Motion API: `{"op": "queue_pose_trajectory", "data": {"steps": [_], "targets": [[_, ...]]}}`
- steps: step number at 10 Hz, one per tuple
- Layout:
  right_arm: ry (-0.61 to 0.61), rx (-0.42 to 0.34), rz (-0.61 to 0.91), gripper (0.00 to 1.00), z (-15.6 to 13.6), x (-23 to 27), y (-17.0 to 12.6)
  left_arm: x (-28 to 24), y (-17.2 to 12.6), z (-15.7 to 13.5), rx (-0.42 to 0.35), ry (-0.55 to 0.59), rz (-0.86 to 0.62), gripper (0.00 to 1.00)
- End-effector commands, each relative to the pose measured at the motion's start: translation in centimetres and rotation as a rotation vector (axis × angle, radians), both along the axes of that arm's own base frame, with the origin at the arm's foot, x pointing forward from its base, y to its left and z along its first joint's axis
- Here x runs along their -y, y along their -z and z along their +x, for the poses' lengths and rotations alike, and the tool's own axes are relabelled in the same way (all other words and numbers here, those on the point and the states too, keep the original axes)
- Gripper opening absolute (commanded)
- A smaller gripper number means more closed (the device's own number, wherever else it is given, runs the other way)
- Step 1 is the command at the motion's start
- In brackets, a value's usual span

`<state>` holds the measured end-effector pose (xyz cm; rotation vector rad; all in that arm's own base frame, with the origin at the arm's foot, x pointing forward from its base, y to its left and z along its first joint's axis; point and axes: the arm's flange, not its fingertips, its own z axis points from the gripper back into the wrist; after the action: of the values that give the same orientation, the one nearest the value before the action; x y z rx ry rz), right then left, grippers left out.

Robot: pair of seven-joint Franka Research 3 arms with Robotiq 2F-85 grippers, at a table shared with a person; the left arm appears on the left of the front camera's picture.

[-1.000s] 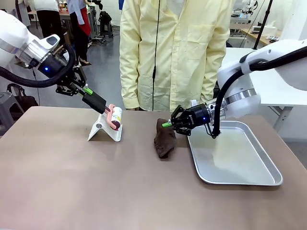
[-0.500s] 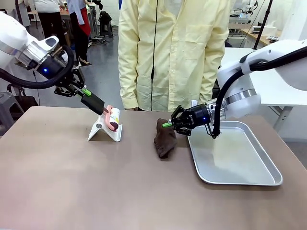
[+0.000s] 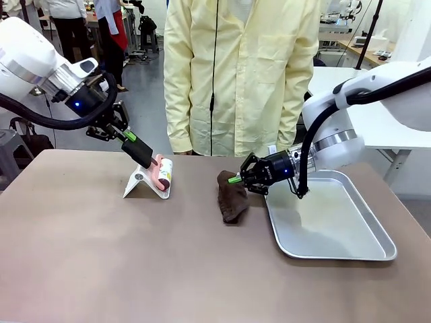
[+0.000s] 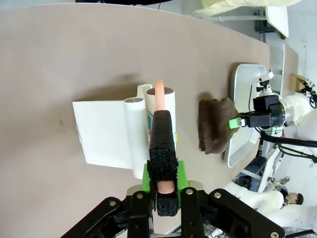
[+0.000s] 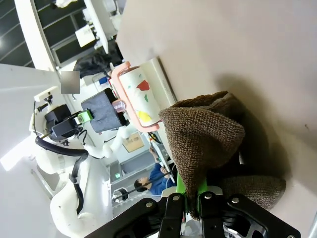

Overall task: Clean the surface of the table.
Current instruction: Return the Lint Roller and towel to their original positions.

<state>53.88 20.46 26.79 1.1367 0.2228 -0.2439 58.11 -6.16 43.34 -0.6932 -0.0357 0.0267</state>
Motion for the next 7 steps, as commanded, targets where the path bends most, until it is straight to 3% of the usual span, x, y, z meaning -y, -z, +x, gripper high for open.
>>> {"op": "queue_pose_trajectory", "data": {"steps": [1,7], "targets": [[-0.005,-0.023,0.01,0.08,0.79,-0.56,0.07,0.62,-0.16,0.96,-0.037,-0.016,0.032,0.22],[0.0,-0.041,0.006,0.08,1.25,-0.14,1.05,1.33,0.16,0.3,-0.073,0.007,0.033,0.22]]}}
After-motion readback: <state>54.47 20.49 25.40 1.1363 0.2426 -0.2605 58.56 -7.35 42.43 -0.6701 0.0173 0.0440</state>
